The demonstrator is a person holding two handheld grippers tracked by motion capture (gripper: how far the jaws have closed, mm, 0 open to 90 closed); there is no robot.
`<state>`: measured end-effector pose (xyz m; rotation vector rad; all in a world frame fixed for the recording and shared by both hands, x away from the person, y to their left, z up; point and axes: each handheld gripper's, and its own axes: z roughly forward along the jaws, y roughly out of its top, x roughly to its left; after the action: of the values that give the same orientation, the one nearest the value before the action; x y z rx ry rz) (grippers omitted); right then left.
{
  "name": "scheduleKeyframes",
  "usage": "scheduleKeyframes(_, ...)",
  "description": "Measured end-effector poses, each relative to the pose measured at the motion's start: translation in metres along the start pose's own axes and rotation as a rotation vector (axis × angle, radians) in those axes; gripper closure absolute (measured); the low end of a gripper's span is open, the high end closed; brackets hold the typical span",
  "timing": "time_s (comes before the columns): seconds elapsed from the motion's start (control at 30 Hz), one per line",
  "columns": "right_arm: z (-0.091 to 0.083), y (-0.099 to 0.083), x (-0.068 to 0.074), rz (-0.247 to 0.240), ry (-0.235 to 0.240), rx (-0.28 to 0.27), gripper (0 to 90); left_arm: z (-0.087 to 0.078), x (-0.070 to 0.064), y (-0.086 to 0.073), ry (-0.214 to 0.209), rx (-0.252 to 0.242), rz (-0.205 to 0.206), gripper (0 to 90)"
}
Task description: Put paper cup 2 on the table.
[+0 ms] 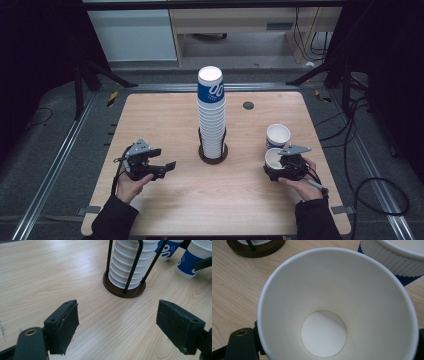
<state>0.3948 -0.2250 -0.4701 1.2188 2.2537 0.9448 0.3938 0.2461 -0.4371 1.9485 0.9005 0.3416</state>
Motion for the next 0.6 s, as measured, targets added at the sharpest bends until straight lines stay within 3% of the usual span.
scheduleKeyframes(0.27,0.0,-0.001,0.0,0.008,0.003,0.003,8.3,-0.001,0.001,0.0,0.002,0.002,-0.002,17.2)
scheduleKeyframes(0.6,-0.013,-0.012,0.0,0.035,-0.021,-0.016,5.5,-0.006,0.006,-0.001,0.012,-0.008,-0.018,17.2)
